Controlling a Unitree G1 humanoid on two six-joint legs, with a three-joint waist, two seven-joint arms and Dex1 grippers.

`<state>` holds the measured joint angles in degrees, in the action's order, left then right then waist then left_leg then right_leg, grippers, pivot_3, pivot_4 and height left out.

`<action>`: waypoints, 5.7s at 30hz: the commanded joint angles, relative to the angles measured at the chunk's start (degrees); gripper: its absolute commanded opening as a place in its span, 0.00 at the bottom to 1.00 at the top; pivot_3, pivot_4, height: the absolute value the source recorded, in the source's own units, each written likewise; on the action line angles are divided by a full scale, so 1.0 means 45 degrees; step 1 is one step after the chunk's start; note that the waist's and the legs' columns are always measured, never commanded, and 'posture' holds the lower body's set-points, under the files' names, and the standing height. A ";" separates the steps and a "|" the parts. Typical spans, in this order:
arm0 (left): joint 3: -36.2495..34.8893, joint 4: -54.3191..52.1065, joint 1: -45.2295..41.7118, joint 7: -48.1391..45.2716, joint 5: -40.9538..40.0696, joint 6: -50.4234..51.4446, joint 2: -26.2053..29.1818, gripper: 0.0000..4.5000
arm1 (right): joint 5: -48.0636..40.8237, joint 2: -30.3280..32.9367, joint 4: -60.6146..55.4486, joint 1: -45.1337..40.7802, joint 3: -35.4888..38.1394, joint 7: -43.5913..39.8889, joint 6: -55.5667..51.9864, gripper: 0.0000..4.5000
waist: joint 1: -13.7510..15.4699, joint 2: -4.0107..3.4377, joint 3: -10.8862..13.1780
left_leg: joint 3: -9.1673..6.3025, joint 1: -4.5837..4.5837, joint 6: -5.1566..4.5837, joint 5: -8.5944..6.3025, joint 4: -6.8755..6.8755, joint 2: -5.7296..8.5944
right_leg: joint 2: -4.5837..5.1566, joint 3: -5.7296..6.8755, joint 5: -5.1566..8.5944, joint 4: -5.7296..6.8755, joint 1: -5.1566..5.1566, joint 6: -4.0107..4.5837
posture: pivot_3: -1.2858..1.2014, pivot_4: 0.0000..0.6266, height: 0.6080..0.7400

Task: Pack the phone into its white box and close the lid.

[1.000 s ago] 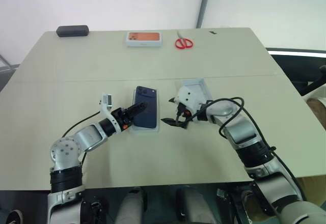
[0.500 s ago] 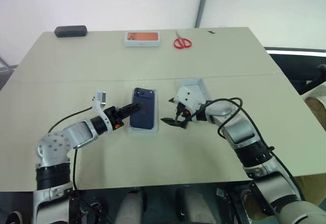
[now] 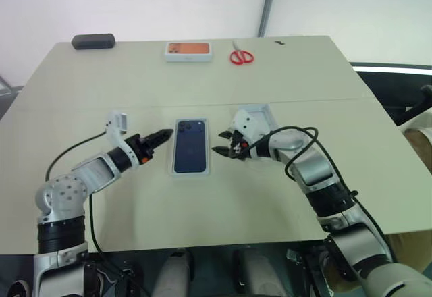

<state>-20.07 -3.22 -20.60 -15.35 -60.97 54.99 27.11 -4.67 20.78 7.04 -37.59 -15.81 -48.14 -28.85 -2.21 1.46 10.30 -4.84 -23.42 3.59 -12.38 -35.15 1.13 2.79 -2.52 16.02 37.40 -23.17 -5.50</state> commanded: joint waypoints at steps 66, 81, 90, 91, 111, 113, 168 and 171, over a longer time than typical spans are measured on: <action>0.5442 0.2153 -0.1865 -0.3447 0.7969 -0.3767 -0.5138 0.01 | 0.2410 0.1773 0.1413 0.0150 -0.0054 0.0040 0.2518 0.00 | 0.0355 -0.0009 -0.0002 | -0.0009 0.0030 -0.0004 0.0000 -0.0044 0.0023 | 0.0005 0.0041 -0.0001 -0.0017 0.0099 -0.0008 | 0.52 0.24 1.00; 0.4567 0.2759 -0.1655 -0.3337 0.8385 -0.4219 -0.4472 0.01 | 0.2341 0.1828 0.0840 0.0149 -0.0129 -0.0630 0.2204 0.00 | 0.0308 -0.0010 -0.0001 | -0.0009 0.0027 -0.0004 0.0000 -0.0038 0.0016 | -0.0002 0.0040 -0.0001 -0.0016 0.0086 -0.0009 | 0.52 0.24 1.00; 0.4766 0.2649 -0.1426 -0.3336 0.8479 -0.4279 -0.4649 0.01 | 0.2318 0.1851 0.0323 0.0318 -0.0086 -0.0805 0.1707 0.00 | 0.0304 -0.0011 -0.0001 | -0.0008 0.0029 -0.0003 0.0000 -0.0038 0.0013 | -0.0004 0.0039 -0.0001 -0.0014 0.0086 -0.0008 | 0.52 0.24 1.00; 0.4758 0.2686 -0.1394 -0.3339 0.8517 -0.4320 -0.4621 0.01 | 0.2205 0.1835 0.0239 0.0373 -0.0068 -0.0927 0.1491 0.00 | 0.0303 -0.0011 -0.0002 | -0.0008 0.0029 -0.0003 0.0001 -0.0037 0.0012 | -0.0004 0.0039 -0.0001 -0.0014 0.0086 -0.0009 | 0.52 0.24 1.00; 0.3830 0.2782 -0.1249 -0.3807 0.8369 -0.4210 -0.2962 0.01 | 0.2907 0.2769 0.0050 0.1025 -0.0080 -0.0939 0.2306 0.00 | 0.0237 -0.0013 -0.0002 | -0.0007 0.0036 -0.0004 0.0000 -0.0034 0.0006 | -0.0014 0.0036 -0.0001 -0.0006 0.0084 -0.0008 | 0.52 0.24 1.00; 0.3715 0.2882 -0.1287 -0.3792 0.8381 -0.4270 -0.2772 0.01 | 0.2875 0.2917 -0.0005 0.1057 0.0017 -0.0944 0.2307 0.00 | 0.0253 -0.0014 -0.0002 | -0.0006 0.0037 -0.0004 0.0000 -0.0032 0.0006 | -0.0013 0.0035 -0.0001 -0.0006 0.0084 -0.0008 | 0.52 0.24 1.00; 0.3198 -0.0282 0.1202 -0.7632 0.7112 -0.8550 -0.1049 1.00 | -0.0397 0.2132 -0.0510 -0.2854 0.0520 0.2640 -1.1213 0.99 | 0.0244 -0.0039 0.0013 | 0.0013 -0.0010 -0.0023 -0.0008 -0.0028 -0.0005 | 0.0000 0.0024 -0.0002 0.0015 0.0013 -0.0003 | 0.52 0.24 1.00; 0.3131 -0.0396 0.1303 -0.7347 0.7115 -0.8593 -0.1152 1.00 | -0.0295 0.2020 0.0068 -0.3155 0.0554 0.3006 -1.0967 0.99 | 0.0248 -0.0039 0.0012 | 0.0017 -0.0010 -0.0023 -0.0008 -0.0032 -0.0005 | 0.0000 0.0021 -0.0002 0.0016 0.0014 -0.0003 | 0.52 0.24 1.00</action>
<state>-5.20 -2.83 -14.80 -49.13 -28.11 16.99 22.09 -5.93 30.09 7.03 -50.14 -14.08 -35.47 -79.00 -1.09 1.29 10.35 -4.77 -23.46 3.49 -12.41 -35.30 1.11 2.78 -2.42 16.01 37.47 -23.11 -5.51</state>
